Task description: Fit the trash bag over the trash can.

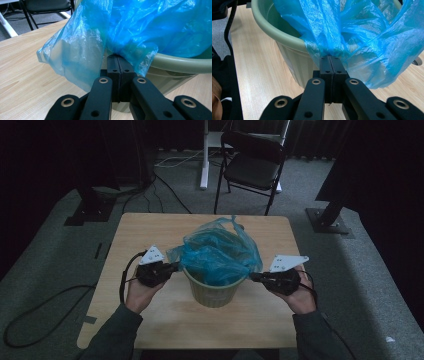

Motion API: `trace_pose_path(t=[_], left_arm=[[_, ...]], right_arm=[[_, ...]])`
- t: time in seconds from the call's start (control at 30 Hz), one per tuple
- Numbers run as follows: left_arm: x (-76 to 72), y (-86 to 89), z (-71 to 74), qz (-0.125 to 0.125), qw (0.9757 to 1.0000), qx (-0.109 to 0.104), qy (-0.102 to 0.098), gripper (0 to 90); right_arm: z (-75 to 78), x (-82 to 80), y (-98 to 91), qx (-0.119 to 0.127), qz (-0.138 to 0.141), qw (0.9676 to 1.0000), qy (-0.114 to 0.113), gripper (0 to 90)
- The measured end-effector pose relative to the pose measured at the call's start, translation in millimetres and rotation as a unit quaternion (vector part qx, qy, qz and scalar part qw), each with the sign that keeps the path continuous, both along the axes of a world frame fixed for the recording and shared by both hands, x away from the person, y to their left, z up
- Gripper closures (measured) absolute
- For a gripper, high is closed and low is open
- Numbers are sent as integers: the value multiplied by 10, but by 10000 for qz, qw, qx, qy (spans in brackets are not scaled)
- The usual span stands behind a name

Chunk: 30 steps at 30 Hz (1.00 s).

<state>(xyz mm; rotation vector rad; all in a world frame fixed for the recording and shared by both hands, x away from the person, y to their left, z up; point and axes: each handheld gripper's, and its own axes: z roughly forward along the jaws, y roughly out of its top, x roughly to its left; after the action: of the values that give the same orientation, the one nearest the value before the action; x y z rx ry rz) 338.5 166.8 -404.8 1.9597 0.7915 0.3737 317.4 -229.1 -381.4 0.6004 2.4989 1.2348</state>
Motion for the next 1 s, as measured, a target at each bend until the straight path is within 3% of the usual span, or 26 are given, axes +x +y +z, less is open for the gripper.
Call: trace_pose_path(t=[0.27, 0.47, 0.6, 0.83, 1.0], left_arm=[[123, -101, -9, 29, 10000, -25, 69, 893], [147, -121, -17, -6, 10000, 23, 67, 871], [97, -83, 8, -11, 10000, 52, -12, 836], [40, 17, 74, 20, 9998, 20, -172, 806], [46, 48, 62, 51, 9998, 7, -186, 796]], right_arm=[[-8, 119, -30, -19, -386, 9992, -92, 897], [-14, 208, -90, 89, -434, 9990, 54, 896], [31, 178, -102, 79, -436, 9990, 8, 809], [220, 137, -178, 407, -358, 9985, -59, 712], [322, 175, -109, 616, -337, 9974, -166, 685]])
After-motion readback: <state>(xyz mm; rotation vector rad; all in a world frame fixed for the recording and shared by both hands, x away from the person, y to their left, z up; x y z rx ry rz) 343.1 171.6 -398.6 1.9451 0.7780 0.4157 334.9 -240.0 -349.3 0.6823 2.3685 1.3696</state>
